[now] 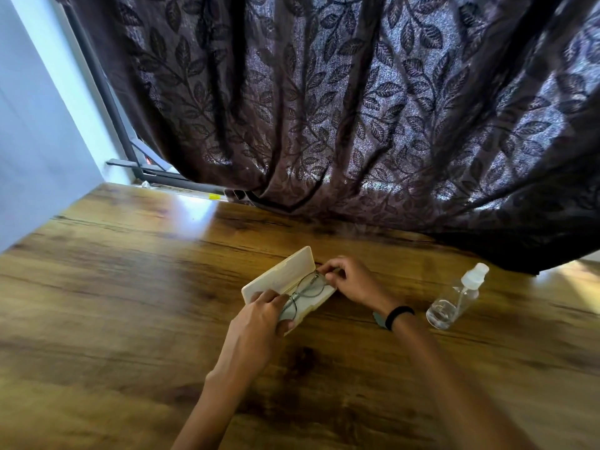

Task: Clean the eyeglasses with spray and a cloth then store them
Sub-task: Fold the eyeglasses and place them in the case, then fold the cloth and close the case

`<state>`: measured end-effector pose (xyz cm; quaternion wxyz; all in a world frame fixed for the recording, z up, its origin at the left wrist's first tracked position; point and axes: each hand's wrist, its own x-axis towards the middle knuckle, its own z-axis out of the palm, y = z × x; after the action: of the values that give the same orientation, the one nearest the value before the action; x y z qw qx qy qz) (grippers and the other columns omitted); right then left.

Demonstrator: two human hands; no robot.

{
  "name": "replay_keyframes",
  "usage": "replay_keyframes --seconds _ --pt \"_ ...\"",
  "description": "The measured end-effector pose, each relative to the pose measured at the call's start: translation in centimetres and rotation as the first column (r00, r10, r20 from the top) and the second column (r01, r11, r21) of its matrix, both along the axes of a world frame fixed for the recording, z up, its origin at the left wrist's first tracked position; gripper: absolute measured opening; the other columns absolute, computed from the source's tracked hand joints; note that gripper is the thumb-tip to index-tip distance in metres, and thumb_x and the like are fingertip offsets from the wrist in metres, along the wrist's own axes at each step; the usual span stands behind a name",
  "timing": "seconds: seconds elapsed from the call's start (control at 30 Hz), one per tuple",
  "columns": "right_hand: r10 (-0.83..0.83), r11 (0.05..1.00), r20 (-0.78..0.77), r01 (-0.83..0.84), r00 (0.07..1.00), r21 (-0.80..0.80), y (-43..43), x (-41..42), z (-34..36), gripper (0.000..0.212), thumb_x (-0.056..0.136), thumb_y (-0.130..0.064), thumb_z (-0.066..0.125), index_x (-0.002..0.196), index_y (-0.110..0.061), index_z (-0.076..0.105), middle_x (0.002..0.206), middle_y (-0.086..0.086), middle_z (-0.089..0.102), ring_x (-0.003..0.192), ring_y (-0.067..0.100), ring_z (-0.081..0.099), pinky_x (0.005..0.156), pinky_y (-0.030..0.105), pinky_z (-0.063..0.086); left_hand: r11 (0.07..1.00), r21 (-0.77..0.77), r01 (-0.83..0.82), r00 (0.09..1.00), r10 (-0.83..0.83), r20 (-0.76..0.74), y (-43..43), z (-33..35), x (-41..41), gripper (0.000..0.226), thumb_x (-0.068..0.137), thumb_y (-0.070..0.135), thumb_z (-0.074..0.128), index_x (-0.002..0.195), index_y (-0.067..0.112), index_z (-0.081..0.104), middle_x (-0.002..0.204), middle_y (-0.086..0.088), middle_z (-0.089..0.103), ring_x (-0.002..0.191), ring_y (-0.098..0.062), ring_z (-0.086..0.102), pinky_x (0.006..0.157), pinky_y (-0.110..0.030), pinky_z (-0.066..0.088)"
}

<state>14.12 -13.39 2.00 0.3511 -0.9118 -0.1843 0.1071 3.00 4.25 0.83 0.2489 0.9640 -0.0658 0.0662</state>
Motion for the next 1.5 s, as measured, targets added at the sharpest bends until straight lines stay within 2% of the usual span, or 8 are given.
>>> replay_keyframes --seconds 0.2,0.63,0.97,1.1,1.17,1.27,1.4,1.5 --pt "-0.002 0.997 0.051 0.005 0.999 -0.071 0.1 0.1 0.0 0.016 0.092 -0.011 0.049 0.095 -0.009 0.064 0.105 0.005 0.054 0.097 0.02 0.053 0.081 0.03 0.045 0.999 0.0 0.033 0.999 -0.033 0.021 0.5 -0.3 0.0 0.045 0.085 0.025 0.061 0.128 0.016 0.051 0.134 0.0 0.05 0.122 -0.017 0.045 0.097 -0.034 0.047" --pt "-0.021 1.0 0.098 0.023 0.995 -0.012 0.1 -0.2 0.4 0.022 0.092 -0.009 0.049 0.105 -0.007 0.066 0.114 0.007 0.059 0.104 0.019 0.053 0.091 0.032 0.046 0.999 -0.003 0.051 0.997 -0.051 -0.061 0.2 0.3 0.0 0.05 0.089 0.028 0.054 0.135 0.014 0.041 0.14 0.0 0.042 0.127 -0.015 0.038 0.102 -0.03 0.038" --pt "-0.108 0.989 0.15 0.092 0.983 0.112 -1.1 -0.8 1.1 0.021 0.091 -0.008 0.05 0.106 -0.009 0.065 0.111 0.004 0.058 0.094 0.01 0.052 0.075 0.015 0.041 0.999 -0.038 0.038 0.998 -0.04 -0.039 0.1 0.7 0.3 0.05 0.088 0.027 0.056 0.134 0.012 0.042 0.141 -0.002 0.043 0.129 -0.018 0.039 0.102 -0.032 0.039" --pt "-0.205 0.971 0.147 0.181 0.968 0.159 -3.2 -1.7 1.4 0.021 0.091 -0.007 0.05 0.106 -0.011 0.064 0.108 0.001 0.058 0.087 0.007 0.055 0.076 0.019 0.046 0.998 -0.053 0.045 0.999 -0.044 0.015 -0.4 1.0 0.9 0.049 0.089 0.029 0.054 0.134 0.013 0.043 0.139 0.0 0.045 0.127 -0.016 0.04 0.1 -0.031 0.04" --pt "-0.248 0.965 0.172 0.227 0.953 0.135 -4.7 -2.3 1.3 0.02 0.091 -0.007 0.05 0.105 -0.011 0.064 0.104 0.0 0.059 0.082 0.003 0.053 0.072 0.017 0.044 0.995 -0.086 0.059 0.998 -0.055 0.043 -1.2 1.3 1.5 0.047 0.089 0.028 0.055 0.133 0.015 0.045 0.138 0.0 0.046 0.127 -0.016 0.04 0.101 -0.033 0.04" --pt "-0.312 0.95 0.192 0.302 0.931 0.08 -6.5 -3.4 0.8 0.018 0.09 -0.009 0.053 0.103 -0.011 0.065 0.106 0.006 0.065 0.088 0.013 0.057 0.077 0.026 0.048 0.987 -0.107 0.119 0.992 -0.114 0.044 -3.2 1.7 2.4 0.044 0.089 0.028 0.054 0.131 0.018 0.047 0.138 0.002 0.047 0.127 -0.015 0.039 0.103 -0.034 0.037" --pt "-0.34 0.932 0.187 0.356 0.922 -0.062 -8.3 -5.2 0.1 0.022 0.088 -0.021 0.058 0.107 -0.013 0.063 0.107 0.004 0.065 0.097 0.016 0.06 0.081 0.024 0.046 0.974 -0.052 0.22 0.975 -0.219 0.027 -6.7 1.5 4.0 0.038 0.092 0.032 0.049 0.128 0.021 0.048 0.137 0.003 0.046 0.125 -0.013 0.04 0.103 -0.028 0.035" --pt "-0.335 0.928 0.28 0.367 0.9 -0.07 -8.9 -6.8 -0.4 0.018 0.084 -0.023 0.062 0.101 -0.016 0.063 0.102 0.0 0.063 0.093 0.015 0.059 0.082 0.026 0.05 0.947 -0.02 0.32 0.947 -0.32 0.023 -9.0 0.5 4.8 0.037 0.091 0.029 0.051 0.127 0.022 0.048 0.134 0.003 0.048 0.121 -0.014 0.045 0.1 -0.028 0.038"
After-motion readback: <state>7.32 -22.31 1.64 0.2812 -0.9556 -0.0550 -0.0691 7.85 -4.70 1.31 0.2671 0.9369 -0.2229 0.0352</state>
